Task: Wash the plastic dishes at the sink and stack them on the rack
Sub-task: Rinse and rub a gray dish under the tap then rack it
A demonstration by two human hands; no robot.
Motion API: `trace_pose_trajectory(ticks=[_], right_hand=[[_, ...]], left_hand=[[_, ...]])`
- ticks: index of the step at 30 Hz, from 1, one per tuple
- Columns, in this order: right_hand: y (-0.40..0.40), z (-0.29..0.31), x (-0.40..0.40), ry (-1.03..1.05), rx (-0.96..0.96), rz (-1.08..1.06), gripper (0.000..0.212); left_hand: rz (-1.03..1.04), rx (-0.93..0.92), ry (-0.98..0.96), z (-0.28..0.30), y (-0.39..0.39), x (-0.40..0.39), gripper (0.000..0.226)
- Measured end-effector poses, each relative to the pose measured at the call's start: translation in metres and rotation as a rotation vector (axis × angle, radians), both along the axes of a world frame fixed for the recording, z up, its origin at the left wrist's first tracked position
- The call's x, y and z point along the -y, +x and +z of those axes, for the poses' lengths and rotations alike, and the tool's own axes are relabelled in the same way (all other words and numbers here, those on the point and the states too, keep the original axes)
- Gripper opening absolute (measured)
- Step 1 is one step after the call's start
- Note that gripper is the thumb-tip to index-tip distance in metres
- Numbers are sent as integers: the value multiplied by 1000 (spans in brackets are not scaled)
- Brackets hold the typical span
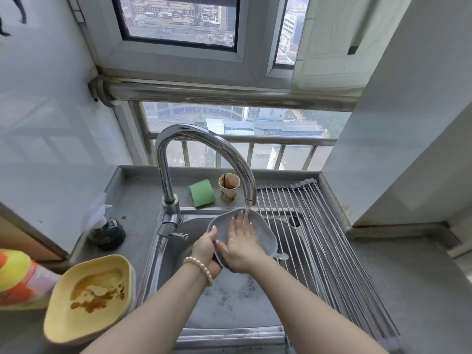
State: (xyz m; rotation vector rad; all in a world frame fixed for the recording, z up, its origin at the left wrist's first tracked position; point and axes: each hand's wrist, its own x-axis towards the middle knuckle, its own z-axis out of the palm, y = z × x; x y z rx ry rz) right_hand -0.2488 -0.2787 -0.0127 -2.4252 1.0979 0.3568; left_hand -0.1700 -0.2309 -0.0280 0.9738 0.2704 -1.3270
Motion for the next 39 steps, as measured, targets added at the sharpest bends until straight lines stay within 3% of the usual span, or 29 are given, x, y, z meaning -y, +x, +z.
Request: trace_pose_trajectory(ticks=[3,7,10,12,14,16,20,23,29,31,34,36,39], right_hand=[[7,-2,-2,84,38,59,68],[14,-3,-10,238,183,117,58],[10,-2,-13,330,229,131,62],[6,3,-15,371,233,166,70],[-1,7,-15,397,228,169,63],[-12,12,-15,388,199,192,53],[-45,20,-18,313,159,295,43],[-54,17,-13,168,185,292,47],[-67,3,15,-213,198,436,98],[-73,2,23,-291,194,452,101],[-74,-1,32,-330,294,347,98],[-70,-3,33,-197,527,130,92],[-60,2,28,82,935,-346,54]], left_hand=[[23,-113,-45,-4,0,1,46],[71,-52,-43,-2,2,8,54],[51,-40,15,1,3,11,64],[-3,6,92,-1,6,11,74],[-67,84,165,-3,6,10,82],[-76,246,252,-5,11,10,68],[-115,613,375,-14,24,5,57],[-135,621,430,-24,25,3,54],[-255,664,474,-65,56,11,52],[-236,584,497,-60,57,7,52],[-212,321,463,-19,32,-6,43],[-253,197,420,-10,21,-9,39],[-226,115,329,0,13,-6,31]])
